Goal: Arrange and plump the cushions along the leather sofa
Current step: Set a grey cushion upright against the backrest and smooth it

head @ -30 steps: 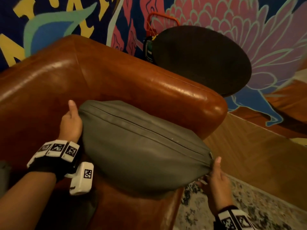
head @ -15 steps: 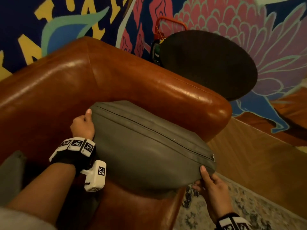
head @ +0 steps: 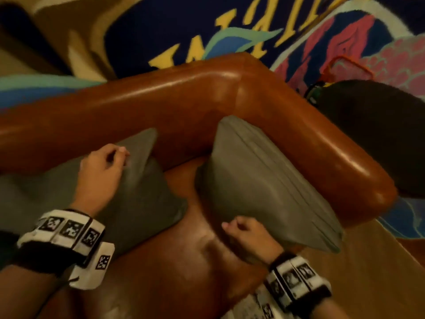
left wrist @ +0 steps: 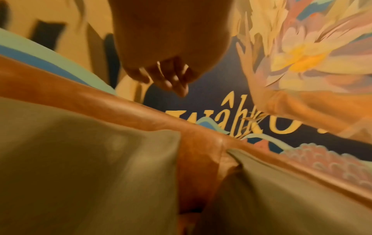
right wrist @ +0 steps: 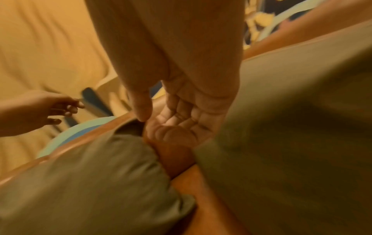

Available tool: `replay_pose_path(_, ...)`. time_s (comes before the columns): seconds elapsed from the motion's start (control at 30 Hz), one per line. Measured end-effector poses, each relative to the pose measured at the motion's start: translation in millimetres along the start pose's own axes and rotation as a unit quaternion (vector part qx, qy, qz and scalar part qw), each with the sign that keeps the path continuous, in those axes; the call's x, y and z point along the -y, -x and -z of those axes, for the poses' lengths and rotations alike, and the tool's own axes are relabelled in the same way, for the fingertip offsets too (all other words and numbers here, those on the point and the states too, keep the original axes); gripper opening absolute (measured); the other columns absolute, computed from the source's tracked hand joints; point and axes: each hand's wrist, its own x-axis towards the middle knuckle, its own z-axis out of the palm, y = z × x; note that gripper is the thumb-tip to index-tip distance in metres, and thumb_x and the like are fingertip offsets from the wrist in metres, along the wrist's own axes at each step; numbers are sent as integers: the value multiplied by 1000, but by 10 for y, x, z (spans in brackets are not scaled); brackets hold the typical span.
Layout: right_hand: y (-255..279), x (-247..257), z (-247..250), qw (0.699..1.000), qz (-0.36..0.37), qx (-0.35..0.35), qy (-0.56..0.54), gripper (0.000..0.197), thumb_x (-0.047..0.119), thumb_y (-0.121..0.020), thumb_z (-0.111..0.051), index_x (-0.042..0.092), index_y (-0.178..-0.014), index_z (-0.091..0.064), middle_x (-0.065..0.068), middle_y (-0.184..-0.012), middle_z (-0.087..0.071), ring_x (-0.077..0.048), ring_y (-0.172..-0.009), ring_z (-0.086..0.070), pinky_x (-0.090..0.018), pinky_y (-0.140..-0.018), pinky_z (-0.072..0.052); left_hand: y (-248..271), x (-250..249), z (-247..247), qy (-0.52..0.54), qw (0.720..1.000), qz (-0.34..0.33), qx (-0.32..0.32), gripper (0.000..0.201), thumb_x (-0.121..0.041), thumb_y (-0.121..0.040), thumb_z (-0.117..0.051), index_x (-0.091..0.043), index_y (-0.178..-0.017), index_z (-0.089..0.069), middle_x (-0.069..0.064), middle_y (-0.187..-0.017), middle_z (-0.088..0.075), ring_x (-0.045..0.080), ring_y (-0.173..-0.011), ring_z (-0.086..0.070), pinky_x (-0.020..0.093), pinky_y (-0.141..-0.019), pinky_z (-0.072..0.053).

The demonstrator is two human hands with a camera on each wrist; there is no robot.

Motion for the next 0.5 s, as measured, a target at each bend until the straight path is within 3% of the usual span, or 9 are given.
replay_pose_path(0.1, -261, 556, -432, 989, 111, 7, 96, 26, 32, -94, -64, 21, -71, -59, 3, -67, -62, -10, -64, -54, -21, -66, -42, 372, 512, 416, -111, 980, 103, -132, 36, -37, -98, -42, -10, -105, -65, 24, -97, -64, 44, -102, -54, 55, -92, -42)
replay_pose_path(0.17, -378, 957, -736, 973, 176, 19, 146, 20, 30, -96, -62, 15, -83, -64, -6, -76, -65, -16, -73, -57, -18, -63, -38, 491, 821, 637, -130, 949, 223, -179, 36, -33, -99, -45, -5, -117, -59, 29, -124, -54, 47, -121, -41, 54, -101, -31)
replay_pose_path(0.23, -480, 1305, -1055, 955, 225, 39, 190, 19, 31, -96, -61, 15, -85, -64, -8, -79, -64, -20, -79, -59, -24, -65, -36, 530, 1120, 796, -103, 927, 308, -189, 42, -33, -98, -49, -3, -127, -51, 31, -137, -42, 46, -130, -32, 49, -106, -26)
replay_pose_path(0.33, -660, 1703, -1566, 920, 296, 47, 253, 15, 28, -96, -58, 15, -90, -62, -8, -89, -64, -24, -91, -61, -32, -78, -42, 489, 1522, 929, -26, 914, 357, -191, 56, -38, -96, -53, -2, -137, -39, 29, -145, -30, 43, -135, -27, 45, -109, -23)
replay_pose_path(0.4, -761, 1898, -1972, 884, 369, 32, 287, 15, 24, -96, -57, 12, -102, -62, -11, -105, -61, -30, -104, -57, -38, -92, -44, 414, 1693, 986, 46, 906, 373, -193, 64, -43, -95, -52, -5, -143, -32, 24, -150, -24, 42, -137, -27, 45, -111, -24)
replay_pose_path(0.5, -837, 2027, -2675, 823, 451, 46, 343, 36, 23, -101, -48, 10, -134, -55, -11, -140, -52, -29, -134, -44, -39, -114, -30, 329, 1886, 929, 107, 904, 374, -178, 71, -48, -95, -50, -14, -151, -23, 17, -154, -13, 36, -136, -31, 38, -111, -27)
